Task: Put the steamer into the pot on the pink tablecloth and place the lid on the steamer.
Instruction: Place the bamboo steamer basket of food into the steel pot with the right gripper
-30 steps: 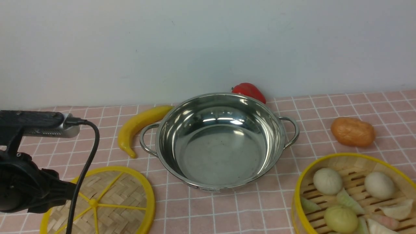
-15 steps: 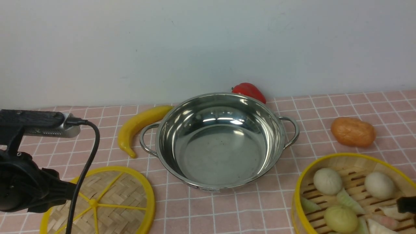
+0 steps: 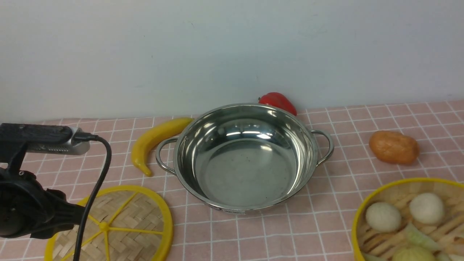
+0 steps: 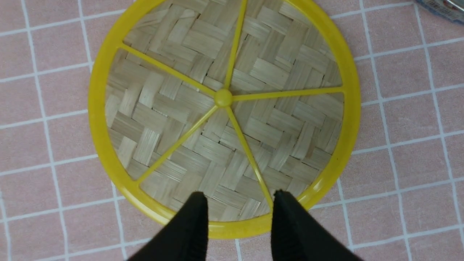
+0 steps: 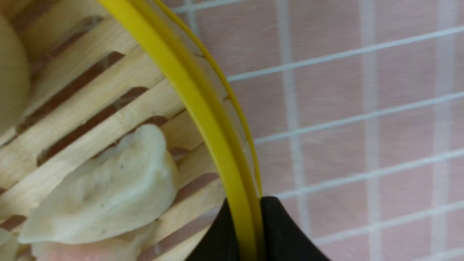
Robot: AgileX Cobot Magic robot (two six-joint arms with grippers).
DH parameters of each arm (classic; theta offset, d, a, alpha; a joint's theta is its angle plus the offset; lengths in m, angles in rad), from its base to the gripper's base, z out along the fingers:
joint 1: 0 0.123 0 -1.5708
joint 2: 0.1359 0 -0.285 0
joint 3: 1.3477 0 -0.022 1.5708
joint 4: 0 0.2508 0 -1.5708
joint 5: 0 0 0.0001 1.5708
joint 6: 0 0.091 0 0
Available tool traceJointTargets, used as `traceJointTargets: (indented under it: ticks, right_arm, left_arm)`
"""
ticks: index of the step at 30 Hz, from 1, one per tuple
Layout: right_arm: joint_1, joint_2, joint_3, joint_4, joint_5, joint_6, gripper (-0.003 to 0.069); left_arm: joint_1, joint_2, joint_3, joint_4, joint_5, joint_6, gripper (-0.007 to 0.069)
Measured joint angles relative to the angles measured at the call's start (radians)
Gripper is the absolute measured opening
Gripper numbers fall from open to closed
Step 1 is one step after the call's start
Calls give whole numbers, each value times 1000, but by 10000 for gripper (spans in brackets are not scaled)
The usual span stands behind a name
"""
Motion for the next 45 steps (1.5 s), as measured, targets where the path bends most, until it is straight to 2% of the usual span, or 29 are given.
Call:
traceJointTargets:
  ticks: [4,7,8,10,12,20,23,26,32,45]
  right_arm:
    - [0,-32,-140,78,83,-78,62]
    - [0,-12,-274,209,92,-141,62]
    - [0,-5,-282,217,92,-149,62]
    - [10,53,-390,317,93,-179,62]
    - [40,126,-474,349,89,-185,62]
    - [250,454,-797,326,100,-138,62]
    - [357,607,-993,297,150,-109,62]
    - [413,748,-1154,261,166,-95,62]
    - [446,894,-1322,250,165,-68,62]
    - [447,1008,-1335,246,172,-73,62]
  left_arm:
    - [0,0,0,0,0,0,243]
    - [0,0,0,0,0,0,243]
    - [0,0,0,0,0,0,243]
    - [0,0,0,0,0,0,243]
    - [0,0,0,0,0,0,243]
    - [0,0,0,0,0,8,243]
    - [0,0,0,0,0,8,243]
    - [0,0,0,0,0,9,243]
    - [0,1,0,0,0,9,243]
    - [0,1,0,0,-20,11,243]
